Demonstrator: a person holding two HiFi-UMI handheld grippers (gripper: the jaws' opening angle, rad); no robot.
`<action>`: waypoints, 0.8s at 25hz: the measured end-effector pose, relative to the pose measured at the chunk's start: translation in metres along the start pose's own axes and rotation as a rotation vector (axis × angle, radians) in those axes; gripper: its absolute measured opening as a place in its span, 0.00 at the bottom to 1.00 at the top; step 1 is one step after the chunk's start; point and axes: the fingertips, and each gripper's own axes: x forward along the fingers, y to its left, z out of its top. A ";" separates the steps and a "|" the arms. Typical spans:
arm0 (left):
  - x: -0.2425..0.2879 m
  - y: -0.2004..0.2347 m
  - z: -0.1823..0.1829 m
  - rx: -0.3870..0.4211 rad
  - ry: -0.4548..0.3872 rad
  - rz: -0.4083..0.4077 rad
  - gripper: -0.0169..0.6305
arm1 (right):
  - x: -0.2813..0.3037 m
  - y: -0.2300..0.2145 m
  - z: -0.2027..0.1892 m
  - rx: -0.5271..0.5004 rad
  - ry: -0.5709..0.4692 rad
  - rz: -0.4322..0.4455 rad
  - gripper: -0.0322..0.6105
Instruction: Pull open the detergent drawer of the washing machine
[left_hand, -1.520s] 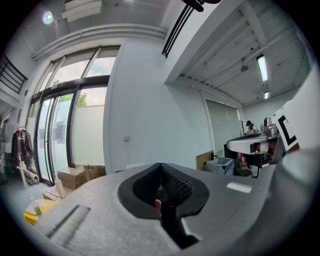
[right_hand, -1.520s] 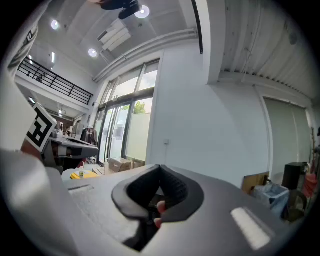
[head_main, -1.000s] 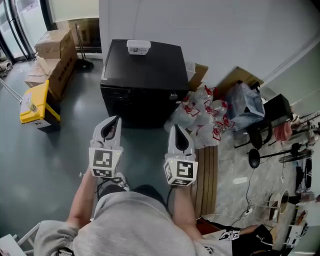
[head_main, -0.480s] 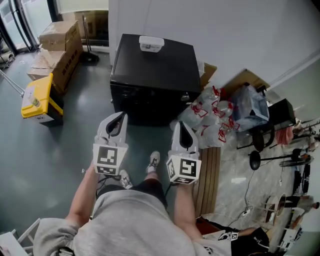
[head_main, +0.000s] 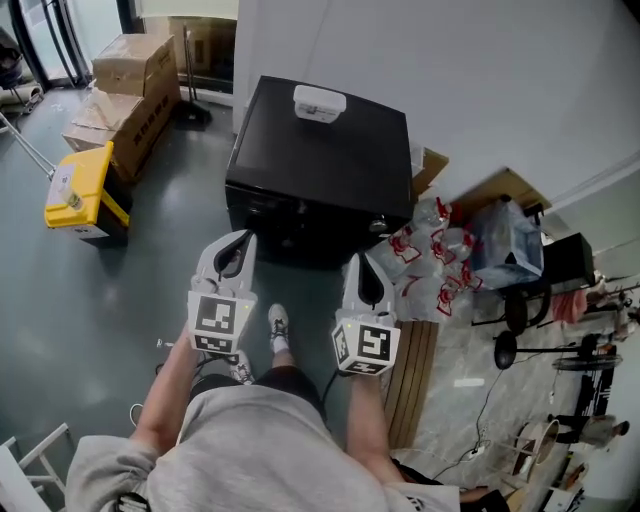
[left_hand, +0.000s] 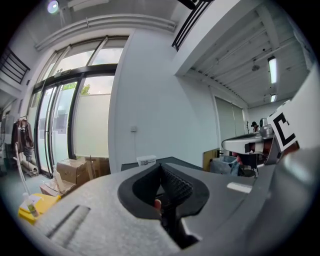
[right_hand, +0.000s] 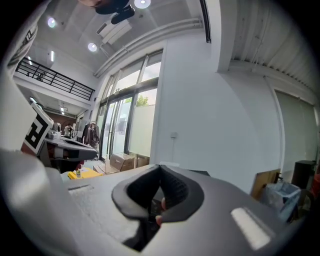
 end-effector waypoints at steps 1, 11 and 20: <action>0.007 0.002 -0.001 -0.003 0.005 0.004 0.04 | 0.009 -0.002 -0.002 0.006 0.003 0.006 0.05; 0.068 0.019 -0.035 -0.054 0.093 0.058 0.04 | 0.093 -0.008 -0.031 0.025 0.061 0.101 0.05; 0.109 0.039 -0.100 -0.134 0.209 0.125 0.04 | 0.149 -0.002 -0.092 0.058 0.178 0.182 0.05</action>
